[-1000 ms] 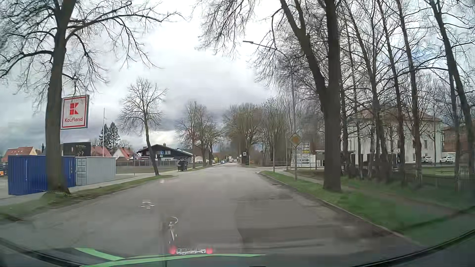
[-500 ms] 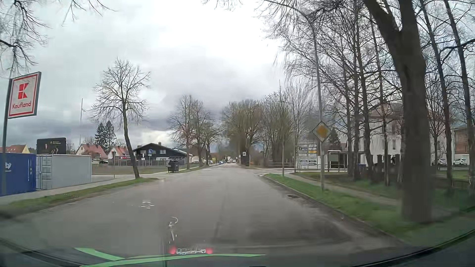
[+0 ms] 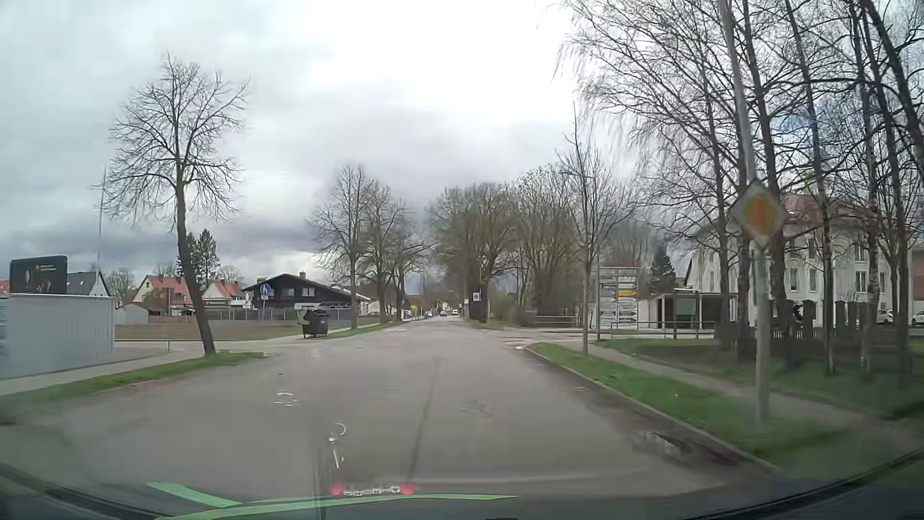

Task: Follow the waypoints while adhering to traffic rules and regulations

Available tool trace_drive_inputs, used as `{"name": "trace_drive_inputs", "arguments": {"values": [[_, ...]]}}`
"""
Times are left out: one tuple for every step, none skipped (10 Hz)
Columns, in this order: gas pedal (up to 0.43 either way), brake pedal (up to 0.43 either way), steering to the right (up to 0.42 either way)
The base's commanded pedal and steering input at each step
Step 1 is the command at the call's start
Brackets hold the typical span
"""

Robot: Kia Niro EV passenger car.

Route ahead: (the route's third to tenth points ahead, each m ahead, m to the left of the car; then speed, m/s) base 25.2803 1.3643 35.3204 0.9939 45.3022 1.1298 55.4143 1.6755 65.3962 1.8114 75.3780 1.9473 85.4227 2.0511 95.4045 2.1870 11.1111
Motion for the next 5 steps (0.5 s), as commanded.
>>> {"name": "trace_drive_inputs", "arguments": {"values": [[0.11, 0.0, -0.003], [0.11, 0.0, -0.004], [0.11, 0.0, -0.003], [0.11, 0.0, -0.004], [0.098, 0.0, -0.004]]}}
